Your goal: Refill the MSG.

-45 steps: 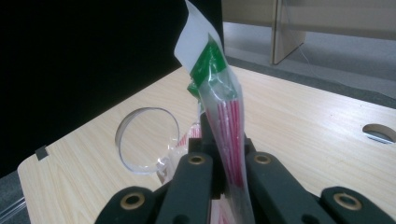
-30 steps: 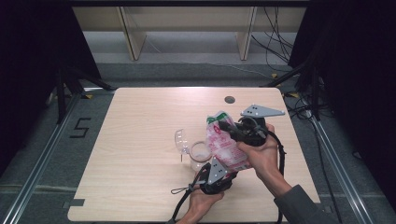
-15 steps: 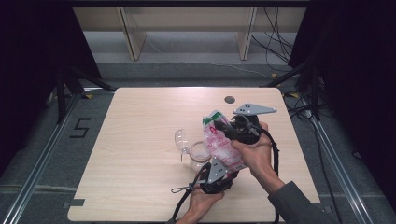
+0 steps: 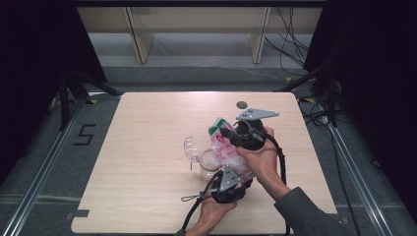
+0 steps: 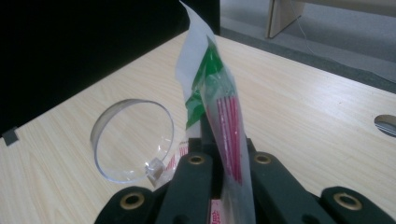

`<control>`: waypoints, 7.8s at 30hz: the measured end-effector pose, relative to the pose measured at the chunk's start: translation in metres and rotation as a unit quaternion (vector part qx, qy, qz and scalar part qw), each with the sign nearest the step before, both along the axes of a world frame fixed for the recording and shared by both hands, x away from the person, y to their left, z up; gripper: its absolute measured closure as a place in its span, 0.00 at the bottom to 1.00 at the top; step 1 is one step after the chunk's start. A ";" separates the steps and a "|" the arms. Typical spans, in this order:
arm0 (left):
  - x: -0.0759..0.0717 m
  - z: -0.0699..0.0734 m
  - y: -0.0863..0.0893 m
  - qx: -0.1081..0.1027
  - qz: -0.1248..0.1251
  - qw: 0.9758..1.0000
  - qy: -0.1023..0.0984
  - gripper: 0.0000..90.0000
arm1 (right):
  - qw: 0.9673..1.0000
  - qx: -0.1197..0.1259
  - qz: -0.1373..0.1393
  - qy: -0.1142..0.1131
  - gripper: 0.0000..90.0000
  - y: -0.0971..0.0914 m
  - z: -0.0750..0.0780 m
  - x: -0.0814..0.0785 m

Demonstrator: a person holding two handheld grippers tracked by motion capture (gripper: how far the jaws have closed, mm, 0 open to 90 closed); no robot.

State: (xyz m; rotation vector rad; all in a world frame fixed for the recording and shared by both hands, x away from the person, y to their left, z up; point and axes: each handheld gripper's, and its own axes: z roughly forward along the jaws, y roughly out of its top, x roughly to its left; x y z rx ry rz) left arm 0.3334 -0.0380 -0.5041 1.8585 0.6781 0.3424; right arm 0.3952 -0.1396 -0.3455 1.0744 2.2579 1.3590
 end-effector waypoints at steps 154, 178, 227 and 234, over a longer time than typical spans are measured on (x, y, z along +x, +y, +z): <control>0.020 0.013 -0.009 -0.101 -0.045 0.994 -0.008 0.81 | 0.989 -0.145 0.030 -0.018 1.00 0.059 0.004 0.022; 0.017 0.013 -0.012 -0.123 -0.059 0.990 0.017 0.80 | 0.987 -0.155 0.033 -0.010 1.00 0.063 0.002 0.027; 0.015 0.015 -0.012 -0.126 -0.070 0.989 0.014 0.80 | 0.986 -0.160 0.036 -0.006 1.00 0.065 0.001 0.031; 0.015 0.016 -0.012 -0.127 -0.070 0.989 0.014 0.80 | 0.987 -0.156 0.031 -0.004 1.00 0.066 -0.001 0.031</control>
